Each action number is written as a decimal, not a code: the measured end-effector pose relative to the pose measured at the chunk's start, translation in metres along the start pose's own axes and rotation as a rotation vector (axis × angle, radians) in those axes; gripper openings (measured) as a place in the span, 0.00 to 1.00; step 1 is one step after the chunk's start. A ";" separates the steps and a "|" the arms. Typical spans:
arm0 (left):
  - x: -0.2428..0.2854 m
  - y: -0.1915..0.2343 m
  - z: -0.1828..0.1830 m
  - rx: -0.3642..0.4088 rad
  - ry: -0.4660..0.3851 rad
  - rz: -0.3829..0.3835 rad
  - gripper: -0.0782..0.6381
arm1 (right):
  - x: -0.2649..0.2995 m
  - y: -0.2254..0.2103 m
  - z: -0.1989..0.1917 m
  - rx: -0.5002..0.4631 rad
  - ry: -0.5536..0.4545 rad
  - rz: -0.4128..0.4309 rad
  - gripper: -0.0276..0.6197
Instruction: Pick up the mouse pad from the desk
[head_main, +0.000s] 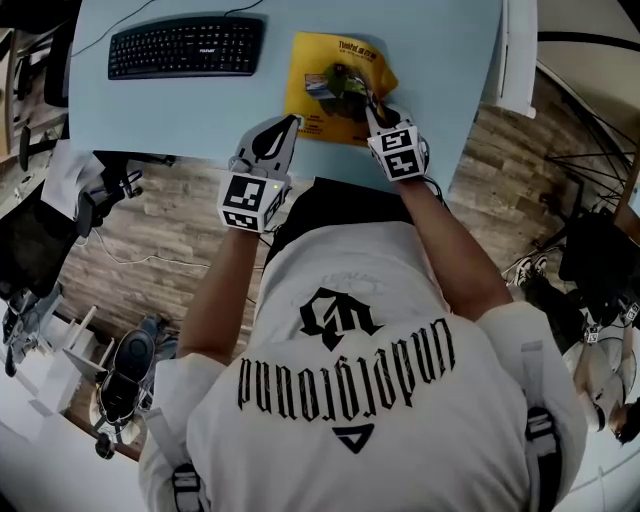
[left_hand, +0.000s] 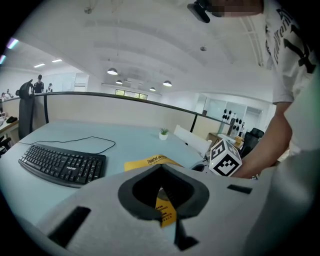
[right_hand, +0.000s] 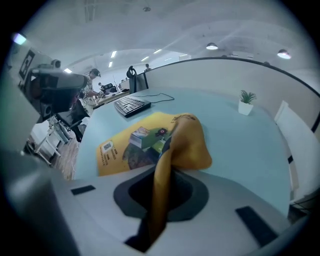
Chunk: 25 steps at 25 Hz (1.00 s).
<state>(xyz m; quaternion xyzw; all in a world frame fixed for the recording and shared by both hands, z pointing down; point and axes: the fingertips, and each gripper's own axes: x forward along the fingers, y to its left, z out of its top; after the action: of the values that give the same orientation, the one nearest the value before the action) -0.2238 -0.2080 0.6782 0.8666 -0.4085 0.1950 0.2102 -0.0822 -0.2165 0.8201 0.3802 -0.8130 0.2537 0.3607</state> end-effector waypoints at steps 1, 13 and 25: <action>-0.003 0.000 0.001 0.000 -0.004 0.004 0.12 | -0.002 0.000 0.001 -0.005 -0.002 0.002 0.08; -0.053 -0.007 0.019 0.023 -0.086 0.035 0.12 | -0.049 0.025 0.044 -0.025 -0.121 0.035 0.08; -0.110 -0.029 0.038 0.073 -0.179 0.031 0.12 | -0.128 0.072 0.087 -0.026 -0.280 0.081 0.08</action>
<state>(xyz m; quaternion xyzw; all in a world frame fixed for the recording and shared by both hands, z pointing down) -0.2595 -0.1421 0.5847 0.8812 -0.4316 0.1348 0.1380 -0.1165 -0.1787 0.6571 0.3742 -0.8733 0.2018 0.2380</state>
